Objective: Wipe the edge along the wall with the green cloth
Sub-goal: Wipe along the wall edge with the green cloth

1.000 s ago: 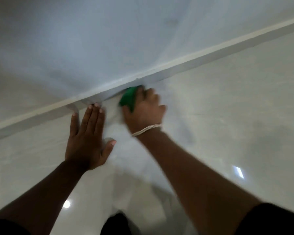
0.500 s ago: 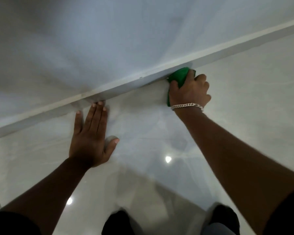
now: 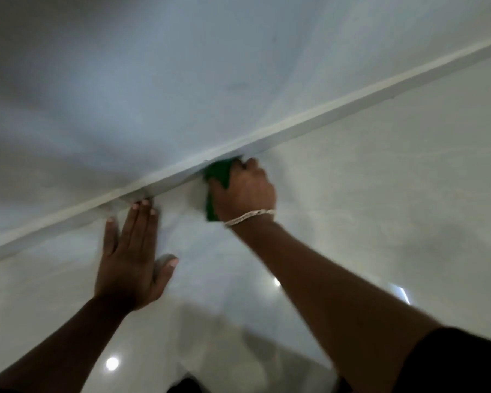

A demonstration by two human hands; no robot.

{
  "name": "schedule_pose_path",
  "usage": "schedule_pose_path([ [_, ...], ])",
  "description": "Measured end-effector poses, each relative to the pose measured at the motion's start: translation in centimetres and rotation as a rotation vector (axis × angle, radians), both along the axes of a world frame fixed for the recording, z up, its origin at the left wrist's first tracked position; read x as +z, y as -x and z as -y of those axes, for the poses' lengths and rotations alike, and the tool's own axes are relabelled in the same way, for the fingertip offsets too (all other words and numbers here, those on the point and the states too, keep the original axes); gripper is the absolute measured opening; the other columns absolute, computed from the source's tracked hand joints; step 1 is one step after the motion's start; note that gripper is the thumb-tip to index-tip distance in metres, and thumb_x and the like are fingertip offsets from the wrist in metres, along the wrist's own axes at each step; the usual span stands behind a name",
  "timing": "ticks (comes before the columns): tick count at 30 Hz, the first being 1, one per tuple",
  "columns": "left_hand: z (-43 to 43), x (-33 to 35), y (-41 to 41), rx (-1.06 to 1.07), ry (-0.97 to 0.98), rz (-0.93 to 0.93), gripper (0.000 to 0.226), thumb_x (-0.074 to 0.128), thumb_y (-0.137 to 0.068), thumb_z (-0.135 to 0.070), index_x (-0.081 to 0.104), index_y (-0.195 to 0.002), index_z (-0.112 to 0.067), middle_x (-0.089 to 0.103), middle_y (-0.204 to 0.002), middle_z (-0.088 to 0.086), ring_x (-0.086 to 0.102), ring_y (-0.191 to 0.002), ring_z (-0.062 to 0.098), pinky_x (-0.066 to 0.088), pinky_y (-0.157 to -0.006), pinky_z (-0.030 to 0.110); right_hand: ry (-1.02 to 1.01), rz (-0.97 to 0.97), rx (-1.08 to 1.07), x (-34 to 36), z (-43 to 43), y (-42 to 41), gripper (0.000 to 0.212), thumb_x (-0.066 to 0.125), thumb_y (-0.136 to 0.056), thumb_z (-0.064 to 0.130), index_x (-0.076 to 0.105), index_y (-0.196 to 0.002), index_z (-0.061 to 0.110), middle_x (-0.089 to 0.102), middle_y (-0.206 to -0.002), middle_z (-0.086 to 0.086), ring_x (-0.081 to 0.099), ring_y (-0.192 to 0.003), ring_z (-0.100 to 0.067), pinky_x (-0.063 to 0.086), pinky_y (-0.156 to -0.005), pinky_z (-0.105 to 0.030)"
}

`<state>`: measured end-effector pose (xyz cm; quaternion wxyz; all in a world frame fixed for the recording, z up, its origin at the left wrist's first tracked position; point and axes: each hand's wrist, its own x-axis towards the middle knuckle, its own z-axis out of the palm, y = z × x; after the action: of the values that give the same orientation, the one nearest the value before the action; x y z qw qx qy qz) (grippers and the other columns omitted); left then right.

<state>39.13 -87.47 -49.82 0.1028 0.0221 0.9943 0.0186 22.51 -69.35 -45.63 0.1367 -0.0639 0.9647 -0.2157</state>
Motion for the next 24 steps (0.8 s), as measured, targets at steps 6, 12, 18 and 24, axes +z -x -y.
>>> schedule_pose_path([
  [6,-0.1,-0.1,0.2,0.015,0.009,-0.013,0.087,0.037,-0.089,-0.052,0.021,-0.153,0.005,0.019,-0.164,0.027,0.018,-0.153,0.039,0.014,-0.123,0.065,-0.236,-0.06,-0.285,-0.6,-11.5,8.9,0.049,0.052,-0.087,0.045,0.055,-0.12,0.009,0.051,-0.118,-0.018,0.05,-0.111,-0.038,0.047,-0.085,-0.049],
  [12,-0.1,-0.3,0.3,0.003,0.023,-0.001,0.087,0.037,-0.089,-0.052,0.02,-0.153,0.005,0.018,-0.164,0.027,0.017,-0.153,0.04,0.015,-0.121,0.067,-0.203,-0.02,-0.32,-0.3,-8.8,7.3,0.05,0.052,-0.087,0.043,0.053,-0.123,0.009,0.05,-0.122,-0.016,0.049,-0.113,-0.037,0.044,-0.085,-0.047],
  [18,-0.1,0.0,0.5,-0.003,-0.028,0.049,0.087,0.035,-0.09,-0.052,0.011,-0.156,0.0,0.013,-0.166,0.023,0.014,-0.155,0.037,0.012,-0.123,0.065,-0.011,0.043,0.1,-0.4,2.7,-2.9,0.05,0.056,-0.085,0.038,0.05,-0.124,0.007,0.05,-0.123,-0.014,0.05,-0.109,-0.035,0.042,-0.083,-0.046],
  [24,-3.2,5.0,2.8,0.429,-0.405,0.29,0.076,0.023,-0.096,-0.056,0.012,-0.158,-0.012,0.003,-0.17,0.006,0.002,-0.157,0.021,0.01,-0.127,0.048,0.034,0.278,0.203,3.0,-1.1,-0.7,0.049,0.055,-0.087,0.048,0.052,-0.128,0.022,0.052,-0.122,-0.009,0.049,-0.113,-0.03,0.042,-0.091,-0.048],
])
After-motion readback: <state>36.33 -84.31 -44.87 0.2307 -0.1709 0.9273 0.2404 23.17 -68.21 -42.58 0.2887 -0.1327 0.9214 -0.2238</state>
